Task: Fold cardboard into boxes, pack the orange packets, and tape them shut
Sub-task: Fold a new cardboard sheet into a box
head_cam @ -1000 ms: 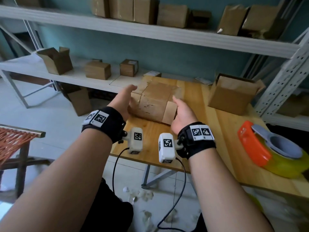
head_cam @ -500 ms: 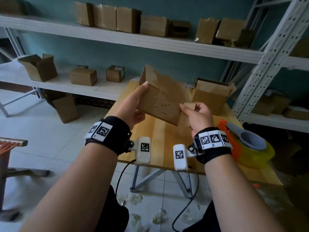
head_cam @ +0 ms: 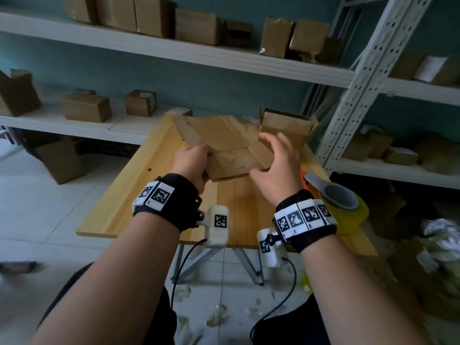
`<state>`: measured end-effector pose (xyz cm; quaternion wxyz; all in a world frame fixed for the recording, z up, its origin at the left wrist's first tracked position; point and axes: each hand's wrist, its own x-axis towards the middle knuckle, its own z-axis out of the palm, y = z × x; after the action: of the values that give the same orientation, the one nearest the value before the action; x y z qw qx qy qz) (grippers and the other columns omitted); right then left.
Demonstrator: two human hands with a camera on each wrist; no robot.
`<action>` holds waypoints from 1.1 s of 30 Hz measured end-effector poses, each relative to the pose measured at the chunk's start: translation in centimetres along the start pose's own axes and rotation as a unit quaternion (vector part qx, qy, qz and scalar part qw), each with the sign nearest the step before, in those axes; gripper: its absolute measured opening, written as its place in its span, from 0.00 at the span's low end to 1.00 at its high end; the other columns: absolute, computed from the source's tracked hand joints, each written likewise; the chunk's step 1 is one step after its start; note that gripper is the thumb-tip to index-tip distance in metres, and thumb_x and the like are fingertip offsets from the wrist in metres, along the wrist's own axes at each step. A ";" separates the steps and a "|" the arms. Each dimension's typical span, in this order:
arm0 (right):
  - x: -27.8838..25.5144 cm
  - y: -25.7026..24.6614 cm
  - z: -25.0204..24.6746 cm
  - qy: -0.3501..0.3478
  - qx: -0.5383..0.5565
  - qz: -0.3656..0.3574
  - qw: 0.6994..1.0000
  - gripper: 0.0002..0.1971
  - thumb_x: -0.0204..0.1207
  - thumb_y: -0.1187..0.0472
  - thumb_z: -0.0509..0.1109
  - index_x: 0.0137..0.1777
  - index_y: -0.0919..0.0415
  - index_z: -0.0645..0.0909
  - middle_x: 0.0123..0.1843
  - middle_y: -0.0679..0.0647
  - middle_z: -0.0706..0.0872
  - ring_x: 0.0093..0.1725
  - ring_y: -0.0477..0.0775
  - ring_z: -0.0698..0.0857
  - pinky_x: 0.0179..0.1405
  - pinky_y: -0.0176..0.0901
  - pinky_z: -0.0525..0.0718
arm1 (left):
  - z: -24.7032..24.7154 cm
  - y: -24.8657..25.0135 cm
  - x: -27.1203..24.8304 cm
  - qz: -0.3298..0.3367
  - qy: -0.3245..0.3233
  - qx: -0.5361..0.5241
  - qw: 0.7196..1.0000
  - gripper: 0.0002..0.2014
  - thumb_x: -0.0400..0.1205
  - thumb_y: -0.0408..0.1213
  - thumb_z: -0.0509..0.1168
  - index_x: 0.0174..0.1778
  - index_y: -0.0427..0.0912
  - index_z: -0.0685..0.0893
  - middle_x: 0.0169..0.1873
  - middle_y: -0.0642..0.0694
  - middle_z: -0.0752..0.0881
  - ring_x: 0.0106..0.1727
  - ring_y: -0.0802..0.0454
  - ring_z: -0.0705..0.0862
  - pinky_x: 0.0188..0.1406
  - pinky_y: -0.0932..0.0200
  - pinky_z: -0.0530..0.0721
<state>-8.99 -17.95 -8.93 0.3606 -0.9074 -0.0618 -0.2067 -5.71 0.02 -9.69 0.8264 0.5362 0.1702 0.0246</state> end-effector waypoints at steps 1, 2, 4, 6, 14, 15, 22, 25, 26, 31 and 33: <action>0.0 -0.3 -0.4 -0.034 -0.005 -0.027 0.999 0.36 0.76 0.66 0.77 0.83 0.43 0.74 0.90 0.53 0.66 0.90 0.57 0.59 0.90 0.62 0.61 | 0.3 -0.1 0.3 -0.006 0.003 -0.024 1.000 0.10 0.88 0.30 0.66 0.65 0.36 0.83 0.55 0.36 0.92 0.53 0.39 0.93 0.57 0.40 0.94; 0.0 -0.6 -0.7 -0.078 -0.009 -0.045 0.996 0.36 0.76 0.67 0.76 0.83 0.43 0.75 0.89 0.52 0.67 0.91 0.56 0.58 0.90 0.62 0.59 | 0.5 -0.2 0.6 -0.012 0.005 -0.040 0.999 0.09 0.88 0.29 0.66 0.63 0.36 0.84 0.56 0.36 0.92 0.54 0.39 0.93 0.59 0.39 0.94; -0.1 -0.7 -0.6 -0.152 -0.048 -0.074 0.984 0.38 0.75 0.66 0.76 0.84 0.41 0.74 0.91 0.51 0.66 0.92 0.56 0.55 0.92 0.66 0.50 | 0.9 -0.4 1.1 -0.021 -0.007 -0.069 0.997 0.06 0.89 0.28 0.64 0.57 0.33 0.85 0.52 0.36 0.92 0.54 0.39 0.93 0.63 0.39 0.92; 0.1 -0.5 0.3 -0.167 -0.092 -0.090 0.978 0.39 0.76 0.67 0.75 0.85 0.38 0.72 0.91 0.49 0.66 0.93 0.58 0.53 0.91 0.69 0.41 | 1.3 -0.4 1.0 -0.030 -0.038 -0.084 0.995 0.07 0.90 0.27 0.61 0.53 0.31 0.84 0.46 0.36 0.91 0.50 0.40 0.92 0.62 0.46 0.92; 2.1 1.8 2.0 0.008 0.060 -0.150 0.987 0.21 0.75 0.73 0.80 0.63 0.50 0.92 0.61 0.41 0.87 0.67 0.49 0.86 0.79 0.70 0.76 | 2.4 0.6 -1.1 -0.055 -0.149 -0.127 0.979 0.04 0.90 0.26 0.58 0.51 0.33 0.77 0.43 0.35 0.83 0.44 0.42 0.86 0.52 0.51 0.93; 2.2 1.9 1.9 0.011 0.077 -0.161 0.984 0.19 0.75 0.73 0.81 0.62 0.53 0.92 0.60 0.45 0.89 0.64 0.49 0.88 0.74 0.62 0.83 | 2.3 0.7 -1.1 -0.053 -0.161 -0.119 0.978 0.03 0.89 0.26 0.58 0.52 0.32 0.77 0.46 0.34 0.83 0.47 0.40 0.87 0.54 0.51 0.93; 1.8 3.6 0.2 0.029 0.091 -0.149 0.984 0.11 0.81 0.67 0.79 0.58 0.51 0.92 0.54 0.44 0.93 0.56 0.41 0.90 0.61 0.35 0.86 | 0.8 0.1 -0.6 -0.002 -0.165 -0.023 0.986 0.17 0.86 0.33 0.72 0.69 0.33 0.81 0.56 0.35 0.89 0.65 0.37 0.92 0.62 0.42 0.93; 1.8 4.4 -0.9 0.032 0.104 -0.140 0.984 0.14 0.80 0.69 0.78 0.57 0.48 0.91 0.54 0.42 0.92 0.58 0.37 0.90 0.64 0.34 0.86 | 0.1 0.2 -0.1 0.023 -0.113 -0.056 0.992 0.30 0.83 0.31 0.74 0.80 0.28 0.72 0.56 0.35 0.89 0.64 0.36 0.93 0.58 0.41 0.94; 1.8 4.5 -1.2 0.037 0.111 -0.144 0.983 0.14 0.79 0.70 0.79 0.57 0.50 0.91 0.54 0.43 0.93 0.58 0.38 0.90 0.65 0.34 0.86 | -0.1 0.4 0.0 0.036 -0.100 -0.058 0.993 0.28 0.83 0.30 0.74 0.78 0.28 0.73 0.56 0.36 0.88 0.66 0.36 0.92 0.60 0.41 0.94; 2.0 5.1 -2.3 0.068 0.167 -0.167 0.969 0.10 0.76 0.73 0.81 0.56 0.64 0.94 0.54 0.52 0.95 0.58 0.44 0.93 0.66 0.39 0.87 | -1.4 1.8 -0.1 0.101 -0.062 0.011 0.993 0.44 0.72 0.41 0.71 0.87 0.39 0.69 0.62 0.43 0.85 0.76 0.42 0.84 0.64 0.44 0.86; 2.1 5.5 -2.5 0.074 0.171 -0.159 0.970 0.10 0.76 0.73 0.81 0.56 0.63 0.94 0.54 0.50 0.95 0.58 0.44 0.92 0.65 0.39 0.87 | -1.7 2.0 -0.3 0.141 -0.074 0.049 0.986 0.38 0.75 0.49 0.72 0.85 0.49 0.73 0.64 0.53 0.83 0.77 0.51 0.80 0.74 0.43 0.80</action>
<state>-6.48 -23.77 -9.83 0.4763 -0.7934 -0.2126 -0.3138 -6.21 2.29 -8.45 0.7977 0.5950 0.0324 0.0925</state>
